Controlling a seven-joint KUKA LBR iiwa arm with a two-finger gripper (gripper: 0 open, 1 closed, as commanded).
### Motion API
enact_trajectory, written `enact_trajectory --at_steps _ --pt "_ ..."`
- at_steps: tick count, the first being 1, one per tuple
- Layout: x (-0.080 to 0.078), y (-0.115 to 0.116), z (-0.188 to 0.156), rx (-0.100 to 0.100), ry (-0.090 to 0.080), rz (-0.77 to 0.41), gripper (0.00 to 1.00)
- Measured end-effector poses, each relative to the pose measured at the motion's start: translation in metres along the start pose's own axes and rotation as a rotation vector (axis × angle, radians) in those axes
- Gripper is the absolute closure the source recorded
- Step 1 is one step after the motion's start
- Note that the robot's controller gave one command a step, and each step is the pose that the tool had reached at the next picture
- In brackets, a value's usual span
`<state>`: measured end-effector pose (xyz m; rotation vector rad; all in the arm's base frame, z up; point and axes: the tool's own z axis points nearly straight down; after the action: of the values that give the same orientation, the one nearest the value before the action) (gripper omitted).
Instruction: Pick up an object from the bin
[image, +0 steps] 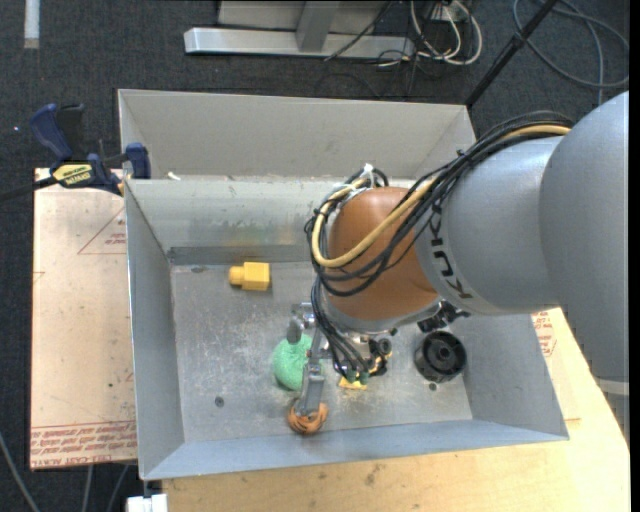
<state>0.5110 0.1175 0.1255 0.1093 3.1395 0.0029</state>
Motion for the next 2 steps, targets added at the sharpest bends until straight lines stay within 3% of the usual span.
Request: enact_trajectory --at_steps 1,2 --pt "-0.0152 -0.0150 0.0005 0.000 -0.001 0.012 1.00" --pt "-0.0152 -0.0149 0.0005 0.000 -0.001 0.012 0.00"
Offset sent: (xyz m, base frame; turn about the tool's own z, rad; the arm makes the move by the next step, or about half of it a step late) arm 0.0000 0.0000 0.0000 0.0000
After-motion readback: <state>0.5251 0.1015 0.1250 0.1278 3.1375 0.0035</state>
